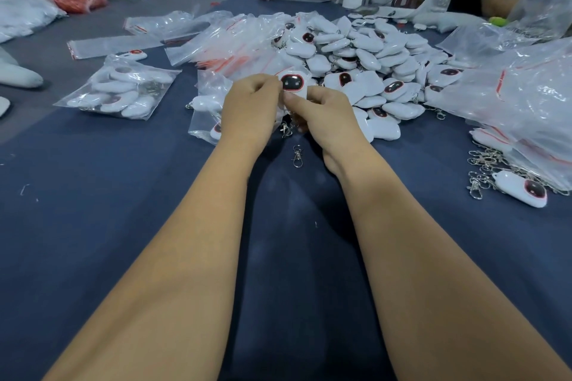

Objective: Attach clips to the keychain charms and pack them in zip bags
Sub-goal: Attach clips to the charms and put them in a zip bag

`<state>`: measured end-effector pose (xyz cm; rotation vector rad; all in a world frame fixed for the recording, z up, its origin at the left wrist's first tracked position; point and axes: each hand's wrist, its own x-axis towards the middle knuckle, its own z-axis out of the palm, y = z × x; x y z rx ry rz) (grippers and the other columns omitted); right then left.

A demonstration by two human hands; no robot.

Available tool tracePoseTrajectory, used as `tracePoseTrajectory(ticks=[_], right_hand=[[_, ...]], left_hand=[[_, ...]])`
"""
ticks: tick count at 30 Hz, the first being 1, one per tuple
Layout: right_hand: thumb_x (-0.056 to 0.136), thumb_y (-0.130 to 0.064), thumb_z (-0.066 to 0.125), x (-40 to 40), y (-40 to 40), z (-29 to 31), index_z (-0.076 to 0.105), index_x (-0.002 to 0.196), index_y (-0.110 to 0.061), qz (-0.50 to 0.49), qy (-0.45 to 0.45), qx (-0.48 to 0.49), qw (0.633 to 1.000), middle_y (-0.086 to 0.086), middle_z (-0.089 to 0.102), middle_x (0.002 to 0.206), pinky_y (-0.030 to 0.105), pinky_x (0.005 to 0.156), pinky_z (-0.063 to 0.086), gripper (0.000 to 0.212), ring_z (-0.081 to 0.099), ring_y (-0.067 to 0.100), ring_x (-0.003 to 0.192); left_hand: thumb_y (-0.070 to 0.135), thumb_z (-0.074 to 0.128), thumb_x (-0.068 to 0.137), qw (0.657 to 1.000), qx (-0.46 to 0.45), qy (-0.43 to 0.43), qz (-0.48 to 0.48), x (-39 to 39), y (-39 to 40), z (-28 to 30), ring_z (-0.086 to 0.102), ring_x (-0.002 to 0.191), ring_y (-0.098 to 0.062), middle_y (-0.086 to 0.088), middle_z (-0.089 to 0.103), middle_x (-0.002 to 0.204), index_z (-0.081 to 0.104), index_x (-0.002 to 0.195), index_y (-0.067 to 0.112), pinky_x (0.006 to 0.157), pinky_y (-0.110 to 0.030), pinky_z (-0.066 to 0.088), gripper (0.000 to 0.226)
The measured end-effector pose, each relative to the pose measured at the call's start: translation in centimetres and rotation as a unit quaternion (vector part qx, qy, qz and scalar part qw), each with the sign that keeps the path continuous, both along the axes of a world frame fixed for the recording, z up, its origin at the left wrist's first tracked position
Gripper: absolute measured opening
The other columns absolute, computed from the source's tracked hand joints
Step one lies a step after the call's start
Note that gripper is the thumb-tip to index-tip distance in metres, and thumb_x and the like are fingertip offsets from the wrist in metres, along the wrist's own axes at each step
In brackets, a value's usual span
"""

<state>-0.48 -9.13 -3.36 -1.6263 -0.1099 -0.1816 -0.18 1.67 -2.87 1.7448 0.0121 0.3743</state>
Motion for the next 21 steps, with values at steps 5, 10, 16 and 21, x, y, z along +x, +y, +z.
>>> tracePoseTrajectory(ticks=[5,10,16,21], right_hand=[[0.09,-0.01,0.06,0.04,0.15,0.23,0.057,0.105,0.019,-0.006,0.025,-0.018,1.0,0.01,0.05,0.082,0.032,0.064,0.033,0.033,0.041,0.02,0.075],[0.085,-0.008,0.062,0.11,-0.04,0.04,0.061,0.104,0.012,-0.026,0.035,0.009,0.999,0.01,0.056,0.084,0.028,0.061,0.037,0.027,0.046,0.019,0.073],[0.084,-0.004,0.062,0.21,-0.06,-0.08,0.064,0.076,-0.012,-0.027,0.038,0.001,0.999,0.009,0.059,0.078,0.029,0.061,0.038,0.012,0.048,0.018,0.069],[0.082,-0.004,0.063,0.27,-0.08,-0.06,0.063,0.066,-0.014,-0.037,0.043,-0.02,0.998,0.01,0.057,0.075,0.038,0.067,0.037,0.018,0.045,0.021,0.07]], left_hand=[[0.026,0.057,0.093,0.999,0.025,-0.013,-0.021,0.15,0.09,-0.05,0.044,0.047,-0.005,0.018,0.053,0.05,0.069,0.08,0.027,0.051,-0.029,0.036,0.018],[0.026,0.062,0.09,1.0,0.003,-0.004,-0.021,0.19,0.11,-0.13,0.046,0.046,-0.008,0.019,0.055,0.051,0.065,0.068,0.035,0.051,-0.029,0.036,0.023],[0.027,0.06,0.087,0.999,0.021,-0.008,-0.038,0.24,0.17,-0.27,0.043,0.048,-0.011,0.015,0.051,0.049,0.067,0.064,0.033,0.054,-0.03,0.035,0.025],[0.027,0.059,0.087,0.999,0.027,-0.002,-0.039,0.3,0.22,-0.38,0.041,0.045,-0.013,0.013,0.048,0.047,0.064,0.065,0.026,0.051,-0.029,0.033,0.023]])
